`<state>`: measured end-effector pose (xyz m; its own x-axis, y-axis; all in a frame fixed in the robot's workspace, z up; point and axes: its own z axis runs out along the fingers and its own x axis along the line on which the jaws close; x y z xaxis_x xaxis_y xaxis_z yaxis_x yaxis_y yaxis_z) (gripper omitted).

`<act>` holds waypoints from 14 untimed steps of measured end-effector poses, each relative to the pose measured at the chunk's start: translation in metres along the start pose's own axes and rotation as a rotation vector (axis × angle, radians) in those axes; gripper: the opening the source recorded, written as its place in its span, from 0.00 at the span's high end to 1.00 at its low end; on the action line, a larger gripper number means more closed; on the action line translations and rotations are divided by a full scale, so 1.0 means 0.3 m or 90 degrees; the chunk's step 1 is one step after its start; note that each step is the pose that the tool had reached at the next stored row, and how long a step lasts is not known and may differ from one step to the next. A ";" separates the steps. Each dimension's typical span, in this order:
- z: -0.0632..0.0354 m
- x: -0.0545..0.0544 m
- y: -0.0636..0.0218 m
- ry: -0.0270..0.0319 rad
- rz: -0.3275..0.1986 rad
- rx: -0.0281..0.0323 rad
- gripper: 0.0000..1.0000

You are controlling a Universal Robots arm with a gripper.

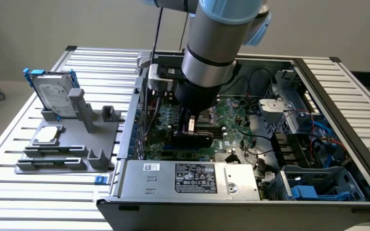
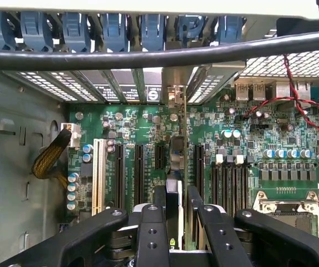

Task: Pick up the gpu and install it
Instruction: 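Insert the gpu into the slot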

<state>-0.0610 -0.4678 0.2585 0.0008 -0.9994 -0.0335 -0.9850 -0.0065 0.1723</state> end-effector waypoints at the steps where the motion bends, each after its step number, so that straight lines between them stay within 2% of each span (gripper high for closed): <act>1: 0.002 0.000 0.000 -0.0005 0.000 0.0000 0.73; 4: 0.012 0.000 -0.003 -0.0035 -0.001 0.0004 0.73; 7: 0.017 0.001 -0.003 -0.0048 -0.001 -0.0002 0.73; 14: 0.020 0.001 -0.004 -0.0059 -0.001 -0.0013 0.73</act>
<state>-0.0609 -0.4678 0.2524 0.0011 -0.9991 -0.0429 -0.9847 -0.0085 0.1742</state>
